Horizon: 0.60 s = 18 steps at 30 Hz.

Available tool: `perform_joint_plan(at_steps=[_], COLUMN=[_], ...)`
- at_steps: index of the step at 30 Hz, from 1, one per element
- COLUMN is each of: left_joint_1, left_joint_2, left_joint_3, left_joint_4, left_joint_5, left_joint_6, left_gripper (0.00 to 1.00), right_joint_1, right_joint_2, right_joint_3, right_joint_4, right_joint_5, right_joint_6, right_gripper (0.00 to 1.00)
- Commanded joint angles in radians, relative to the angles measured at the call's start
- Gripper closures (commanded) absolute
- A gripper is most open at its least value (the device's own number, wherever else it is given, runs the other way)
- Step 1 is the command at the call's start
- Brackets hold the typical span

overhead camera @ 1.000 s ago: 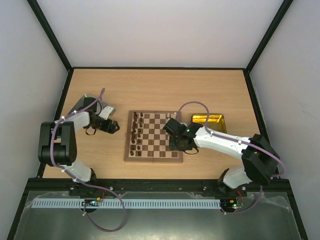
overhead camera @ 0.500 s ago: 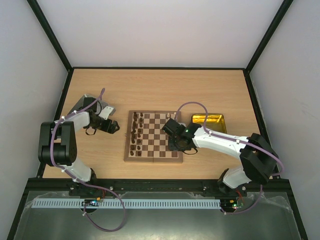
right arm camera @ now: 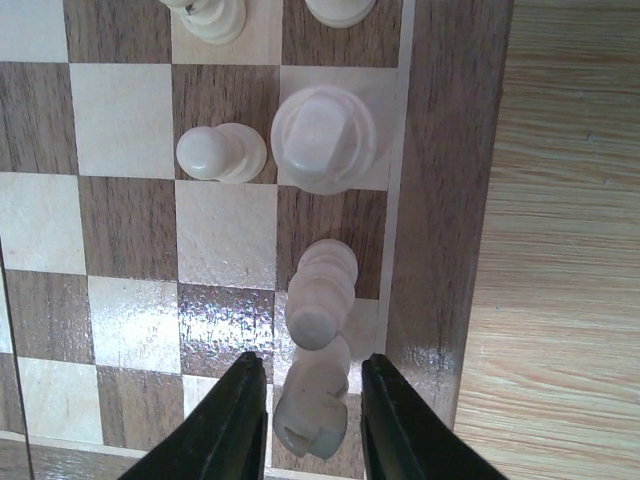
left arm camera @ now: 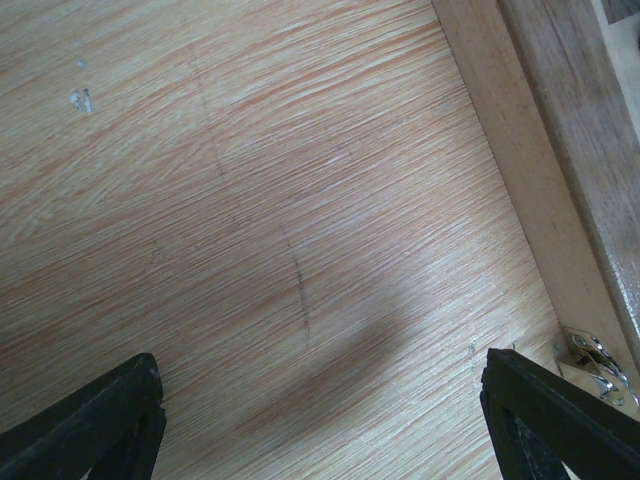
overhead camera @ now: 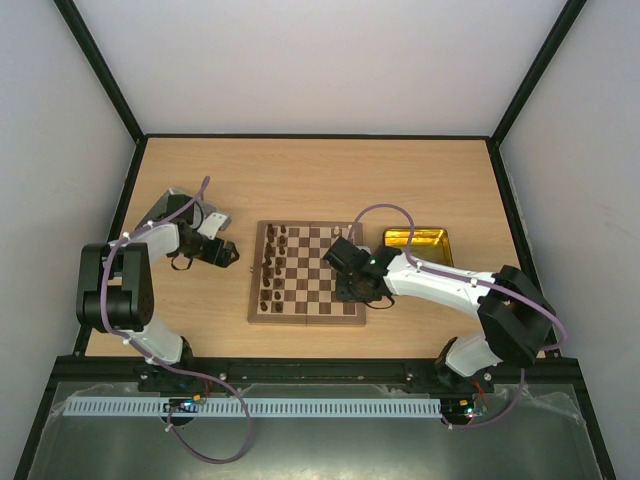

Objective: Set up the chess pieces on the board
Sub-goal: Place the chess piece on the chessboard.

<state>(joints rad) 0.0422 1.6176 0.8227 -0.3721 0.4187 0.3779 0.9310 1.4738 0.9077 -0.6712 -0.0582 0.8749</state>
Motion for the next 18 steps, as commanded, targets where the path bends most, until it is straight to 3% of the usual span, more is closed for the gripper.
perform_joint_plan(at_steps=[1, 9, 12, 18], left_joint_1=[-0.004, -0.004, -0.004, -0.004], left_joint_2=[0.0, -0.002, -0.004, -0.001], left_joint_3=[-0.004, -0.004, -0.004, -0.004], left_joint_4=[-0.017, -0.017, -0.017, -0.017], left_joint_5=[0.018, 0.02, 0.02, 0.018], left_joint_6=[0.013, 0.014, 0.014, 0.015], left_gripper=[0.13, 0.13, 0.13, 0.13], right_joint_1=[0.007, 0.008, 0.008, -0.034], right_joint_2=[0.012, 0.008, 0.0, -0.135], right_joint_3=[0.016, 0.036, 0.056, 0.183], right_joint_4=[-0.005, -0.01, -0.036, -0.206], right_joint_5=[0.011, 0.013, 0.034, 0.226], right_joint_6=[-0.001, 0.0, -0.001, -0.003], right_gripper=[0.73, 0.7, 0.58, 0.5])
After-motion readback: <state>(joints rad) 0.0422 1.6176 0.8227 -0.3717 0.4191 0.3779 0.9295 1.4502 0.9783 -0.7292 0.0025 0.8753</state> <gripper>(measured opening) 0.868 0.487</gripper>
